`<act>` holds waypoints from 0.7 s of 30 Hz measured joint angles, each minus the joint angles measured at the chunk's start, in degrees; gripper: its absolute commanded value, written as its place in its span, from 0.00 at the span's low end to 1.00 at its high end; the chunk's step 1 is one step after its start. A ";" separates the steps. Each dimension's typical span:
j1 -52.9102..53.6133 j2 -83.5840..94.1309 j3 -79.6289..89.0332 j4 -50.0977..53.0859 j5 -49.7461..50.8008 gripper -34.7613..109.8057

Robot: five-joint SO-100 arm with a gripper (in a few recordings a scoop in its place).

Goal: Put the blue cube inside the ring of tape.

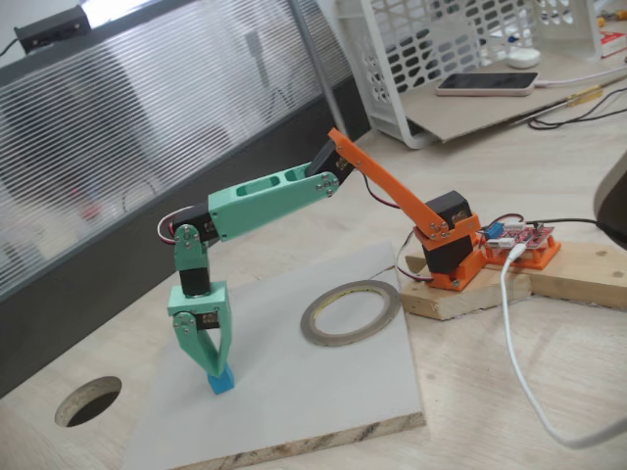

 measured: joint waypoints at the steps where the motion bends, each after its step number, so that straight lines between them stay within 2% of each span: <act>1: -0.09 0.00 -1.76 0.00 0.00 0.24; 7: -0.09 0.00 -9.76 -0.18 0.00 0.24; 21: 0.00 0.00 -10.63 -0.18 0.00 0.24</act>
